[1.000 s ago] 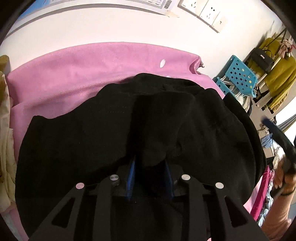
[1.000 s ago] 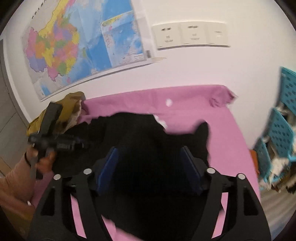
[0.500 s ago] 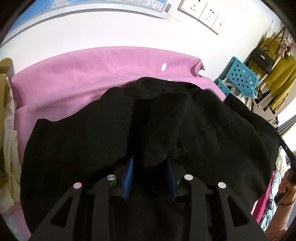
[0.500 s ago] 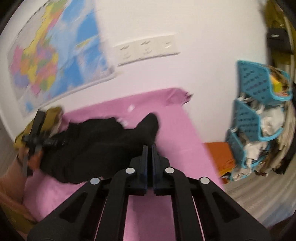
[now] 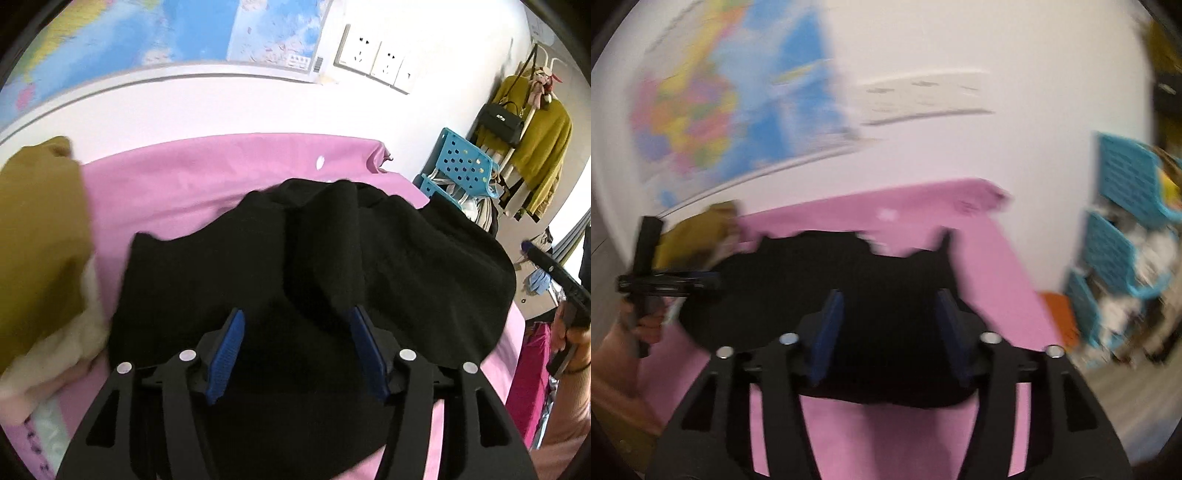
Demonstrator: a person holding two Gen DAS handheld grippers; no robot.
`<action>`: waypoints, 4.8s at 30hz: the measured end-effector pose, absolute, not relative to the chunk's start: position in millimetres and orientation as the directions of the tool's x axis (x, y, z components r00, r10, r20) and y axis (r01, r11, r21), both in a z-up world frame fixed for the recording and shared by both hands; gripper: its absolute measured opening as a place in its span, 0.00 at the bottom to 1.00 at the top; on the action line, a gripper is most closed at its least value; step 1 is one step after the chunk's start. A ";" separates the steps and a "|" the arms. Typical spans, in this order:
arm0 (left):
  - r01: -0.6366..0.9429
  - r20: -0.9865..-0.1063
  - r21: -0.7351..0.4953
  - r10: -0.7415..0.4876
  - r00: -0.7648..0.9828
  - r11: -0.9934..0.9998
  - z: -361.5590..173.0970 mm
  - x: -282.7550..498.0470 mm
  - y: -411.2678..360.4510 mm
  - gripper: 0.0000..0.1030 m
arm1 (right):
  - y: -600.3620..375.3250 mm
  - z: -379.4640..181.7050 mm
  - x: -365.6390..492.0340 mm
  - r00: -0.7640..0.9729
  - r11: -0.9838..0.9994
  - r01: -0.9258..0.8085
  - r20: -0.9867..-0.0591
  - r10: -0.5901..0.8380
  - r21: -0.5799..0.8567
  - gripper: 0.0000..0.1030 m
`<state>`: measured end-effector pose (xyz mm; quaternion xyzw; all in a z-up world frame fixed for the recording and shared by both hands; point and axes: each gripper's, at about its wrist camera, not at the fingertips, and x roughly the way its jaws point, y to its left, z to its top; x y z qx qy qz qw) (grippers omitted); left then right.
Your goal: Fold large clothes
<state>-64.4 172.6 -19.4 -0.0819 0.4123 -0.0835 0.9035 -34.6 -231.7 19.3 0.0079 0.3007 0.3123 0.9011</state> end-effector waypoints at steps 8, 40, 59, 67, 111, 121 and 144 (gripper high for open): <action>-0.012 -0.746 -0.144 -0.101 0.658 0.989 -30.6 -118.8 195.0 0.62 | -102.2 -26.0 -36.9 0.468 0.653 -0.757 -0.681 0.563 0.020 0.62; -0.163 -0.755 -0.125 0.013 0.656 0.979 -48.1 -123.7 208.9 0.22 | -146.0 -4.7 50.0 0.594 0.844 -0.511 -0.643 0.484 0.162 0.04; -0.168 -0.748 -0.119 0.023 0.664 0.979 -38.1 -131.2 202.6 0.45 | -127.4 6.8 -28.5 0.456 0.686 -0.699 -0.613 0.645 0.203 0.50; -0.163 -0.745 -0.100 0.035 0.666 0.981 -38.5 -130.9 200.5 0.44 | -71.2 -18.0 -45.2 0.318 0.582 -0.788 -0.680 0.661 0.198 0.66; -0.163 -0.742 -0.195 -0.036 0.670 0.967 -37.3 -133.8 202.3 0.71 | -77.5 15.5 -84.6 0.387 0.498 -0.867 -0.614 0.688 0.011 0.72; -0.172 -0.733 -0.248 -0.068 0.677 0.953 -34.6 -159.7 208.8 0.73 | -52.5 -14.9 -127.4 0.379 0.374 -0.913 -0.687 0.621 -0.166 0.77; -0.062 -0.721 -0.445 -0.316 0.617 0.893 -65.6 -165.4 177.2 0.74 | -48.4 -36.9 -121.8 0.513 0.452 -0.845 -0.669 0.538 -0.284 0.45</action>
